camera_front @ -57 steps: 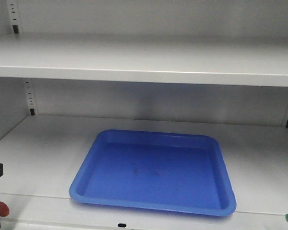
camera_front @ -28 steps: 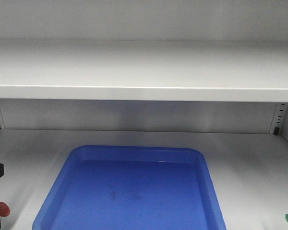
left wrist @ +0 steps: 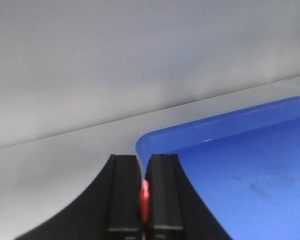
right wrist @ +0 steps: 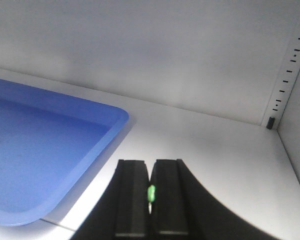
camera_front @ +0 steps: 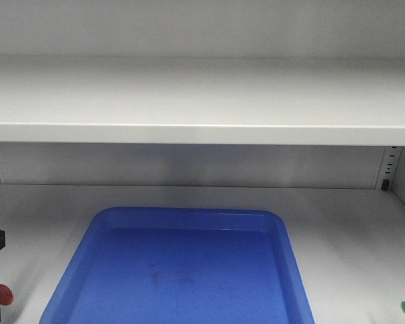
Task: Sort red and green spoons into left cabinet
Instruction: 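Approach the blue tray on the cabinet shelf holding both spoons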
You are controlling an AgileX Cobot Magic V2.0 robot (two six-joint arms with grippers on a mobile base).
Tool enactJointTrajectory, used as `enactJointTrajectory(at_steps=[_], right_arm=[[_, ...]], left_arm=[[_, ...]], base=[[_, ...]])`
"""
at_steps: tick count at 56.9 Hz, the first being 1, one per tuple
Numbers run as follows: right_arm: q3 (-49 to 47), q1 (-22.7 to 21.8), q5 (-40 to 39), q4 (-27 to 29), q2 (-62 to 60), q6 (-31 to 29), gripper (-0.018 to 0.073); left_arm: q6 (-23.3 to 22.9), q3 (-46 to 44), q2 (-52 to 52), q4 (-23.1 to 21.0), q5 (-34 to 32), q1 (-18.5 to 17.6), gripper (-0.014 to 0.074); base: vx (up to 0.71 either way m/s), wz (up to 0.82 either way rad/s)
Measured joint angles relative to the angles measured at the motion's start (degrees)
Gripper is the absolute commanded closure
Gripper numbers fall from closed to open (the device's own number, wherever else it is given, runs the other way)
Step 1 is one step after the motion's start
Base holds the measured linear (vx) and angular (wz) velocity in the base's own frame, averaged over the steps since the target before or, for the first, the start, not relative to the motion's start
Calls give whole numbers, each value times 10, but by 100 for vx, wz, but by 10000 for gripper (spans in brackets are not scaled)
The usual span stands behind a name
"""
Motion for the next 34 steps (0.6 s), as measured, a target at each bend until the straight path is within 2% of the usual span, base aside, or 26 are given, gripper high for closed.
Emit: enactJointTrajectory(at_steps=[23, 28, 34], right_arm=[[0, 0, -1, 4, 0, 0, 562], [0, 0, -9, 33, 1, 0, 562], [0, 0, -28, 94, 22, 0, 562]], left_arm=[[0, 0, 0, 0, -4, 0, 601], [0, 0, 0, -3, -25, 0, 601], [-2, 0, 0, -11, -85, 0, 601]], base=[[0, 0], [0, 0], [0, 0]])
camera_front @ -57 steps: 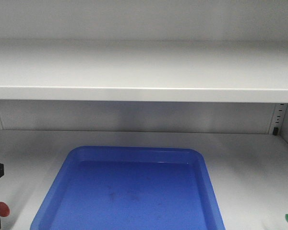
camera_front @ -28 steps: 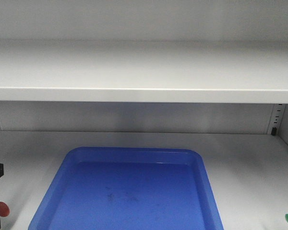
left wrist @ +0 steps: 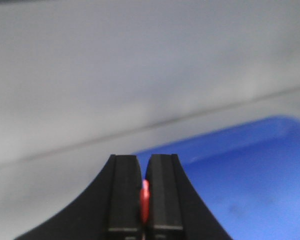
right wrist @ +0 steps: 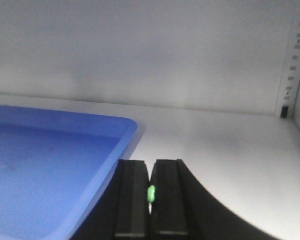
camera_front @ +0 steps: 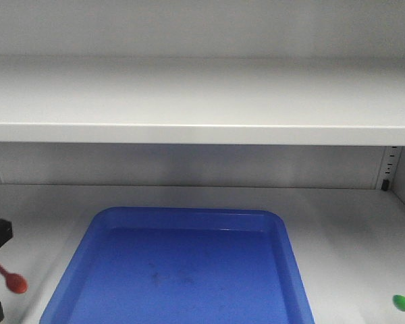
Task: Sort red and green spoons into left cabinet
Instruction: 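Approach the blue tray on the cabinet shelf holding both spoons, then lower both spoons over the blue tray and open both grippers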
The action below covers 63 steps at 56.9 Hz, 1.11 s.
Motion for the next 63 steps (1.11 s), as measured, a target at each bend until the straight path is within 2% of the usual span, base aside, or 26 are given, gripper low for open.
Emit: enactJointTrajectory(at_steps=[7, 13, 19, 26, 35, 50, 56, 63], right_arm=[[-1, 0, -13, 59, 45, 0, 562], [-19, 0, -15, 78, 88, 0, 562], [-49, 0, -15, 81, 123, 0, 560], [-83, 12, -14, 82, 161, -4, 560], [-109, 96, -56, 83, 215, -14, 559], [-111, 253, -234, 88, 318, -6, 559], [-111, 293, -290, 85, 363, 9, 559], [-111, 320, -348, 61, 405, 44, 559]], left_arm=[[0, 0, 1, -1, -69, 0, 600], [-6, 0, 10, -6, -87, -1, 600], [-38, 0, 30, -13, -85, -1, 600], [-96, 0, 66, -13, -106, -1, 600], [-168, 0, 112, -13, -151, -1, 600], [-250, -35, 170, -6, -187, -1, 600], [-284, -50, 187, 19, -199, -1, 600], [-317, -54, 204, 43, -201, -1, 600]], base=[[0, 0], [0, 0], [0, 0], [0, 0], [0, 0], [0, 0], [0, 0], [0, 0]])
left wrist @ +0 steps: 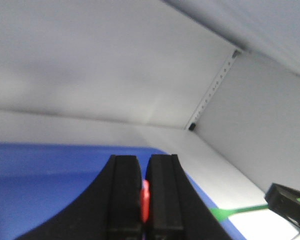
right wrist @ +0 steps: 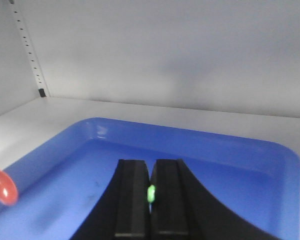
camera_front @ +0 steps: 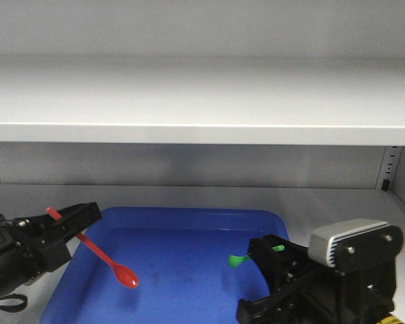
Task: Sort red and green spoons into left cabinet
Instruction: 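Lower both spoons over the blue tray and open both grippers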
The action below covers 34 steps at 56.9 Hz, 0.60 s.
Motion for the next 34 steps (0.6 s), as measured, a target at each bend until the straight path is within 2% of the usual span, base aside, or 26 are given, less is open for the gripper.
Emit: enactJointTrajectory(at_steps=[14, 25, 30, 34], right_arm=[[-9, 4, -98, -85, 71, 99, 559], [-66, 4, -131, -108, 141, 114, 554], [-92, 4, -134, -110, 169, 116, 524], [-104, 4, -134, -111, 185, 116, 473]], left_arm=[[-28, -2, 37, 5, -25, 0, 600], [-54, -32, 86, 8, -39, 0, 588], [-57, -48, 104, 8, -41, 0, 547], [-55, -55, 116, 8, -44, 0, 477]], base=[[0, 0], [0, 0], [0, 0], [0, 0]])
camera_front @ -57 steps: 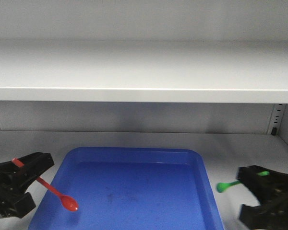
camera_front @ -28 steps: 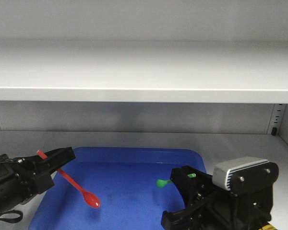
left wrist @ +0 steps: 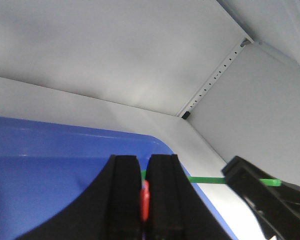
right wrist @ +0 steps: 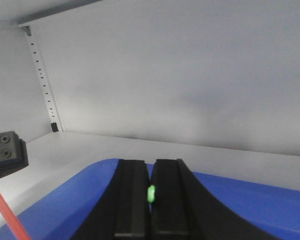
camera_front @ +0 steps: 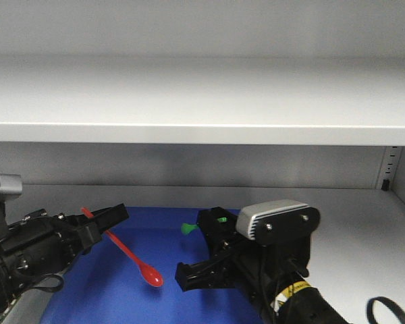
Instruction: Sort red and green spoons into left cabinet
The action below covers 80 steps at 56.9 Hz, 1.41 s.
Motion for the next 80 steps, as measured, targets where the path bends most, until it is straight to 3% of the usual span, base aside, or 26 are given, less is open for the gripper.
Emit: enactJointTrajectory(at_steps=[4, 15, 21, 26, 39, 55, 72, 80], right_arm=[[-7, 0, 0, 0, 14, 0, 403], [-9, 0, 2, 0, 29, -31, 88], [-9, 0, 1, 3, 29, -83, -46], [-9, 0, 1, 14, 29, -135, -94], [-9, 0, 1, 60, 29, -244, -59], [-9, 0, 1, 94, 29, -266, 10], [-9, 0, 1, 98, 29, -267, 20], [-9, 0, 13, 117, 20, -267, 114]], left_arm=[[13, -6, 11, 1, -3, 0, 400], [89, -9, 27, 7, -5, 0, 145], [147, -12, 27, 8, -3, 0, 78], [192, -15, 27, 8, 3, 0, 63], [247, -30, 27, 29, 71, 0, 63], [345, -32, 7, 32, 145, 0, 63], [352, -32, -19, 32, 168, 0, 78], [344, -32, -40, 31, 199, 0, 206]], base=[[0, 0], [0, 0], [0, 0], [0, 0], [0, 0], [0, 0], [0, 0], [0, 0]])
